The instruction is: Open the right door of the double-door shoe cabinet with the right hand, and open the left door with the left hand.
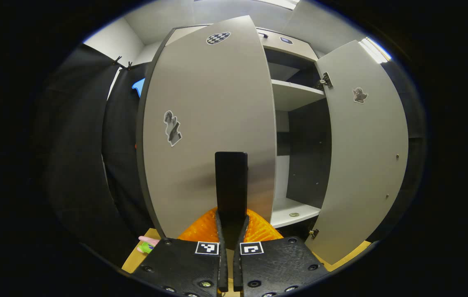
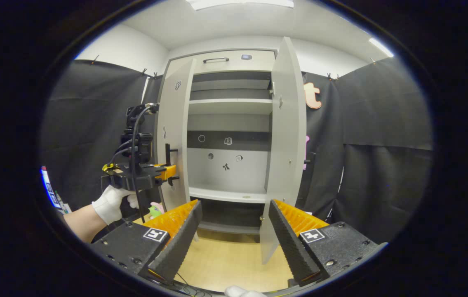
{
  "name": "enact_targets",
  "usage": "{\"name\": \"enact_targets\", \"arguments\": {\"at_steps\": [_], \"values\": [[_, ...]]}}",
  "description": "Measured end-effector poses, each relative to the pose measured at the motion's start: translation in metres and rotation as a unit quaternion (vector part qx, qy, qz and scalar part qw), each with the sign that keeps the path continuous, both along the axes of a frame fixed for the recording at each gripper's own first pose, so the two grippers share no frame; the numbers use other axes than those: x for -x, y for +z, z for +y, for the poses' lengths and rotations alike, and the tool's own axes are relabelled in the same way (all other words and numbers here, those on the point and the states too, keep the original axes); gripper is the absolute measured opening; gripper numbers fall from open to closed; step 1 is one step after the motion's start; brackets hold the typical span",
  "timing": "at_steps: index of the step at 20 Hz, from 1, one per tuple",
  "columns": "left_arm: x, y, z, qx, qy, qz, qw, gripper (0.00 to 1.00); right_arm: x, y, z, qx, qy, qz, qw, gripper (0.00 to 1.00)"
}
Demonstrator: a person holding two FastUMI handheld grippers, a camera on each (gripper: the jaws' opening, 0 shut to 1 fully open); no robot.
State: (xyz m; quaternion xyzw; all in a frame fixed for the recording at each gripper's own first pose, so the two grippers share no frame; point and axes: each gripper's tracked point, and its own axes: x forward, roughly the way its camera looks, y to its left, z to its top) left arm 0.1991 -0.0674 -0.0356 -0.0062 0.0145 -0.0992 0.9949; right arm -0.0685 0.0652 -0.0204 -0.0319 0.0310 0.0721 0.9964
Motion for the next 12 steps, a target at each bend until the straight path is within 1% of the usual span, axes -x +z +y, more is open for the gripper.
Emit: {"name": "enact_targets", "arguments": {"at_steps": [6,9,11,12], "values": [[0.016,-0.002,0.021,0.0,0.023,-0.001,1.0,0.04,0.013,-0.003,0.006,-0.002,0.013,-0.002,1.0,1.0],[0.021,-0.002,0.033,-0.009,0.035,-0.005,0.999,0.04,0.017,-0.006,0.015,-0.009,0.026,0.002,1.0,1.0],[0.026,-0.003,0.041,-0.003,0.041,-0.005,0.999,0.04,0.017,-0.006,0.02,-0.011,0.034,0.004,0.999,1.0],[0.029,-0.003,0.045,0.001,0.043,-0.003,0.999,0.0,0.018,-0.007,0.022,-0.01,0.037,0.003,0.999,1.0]]}}
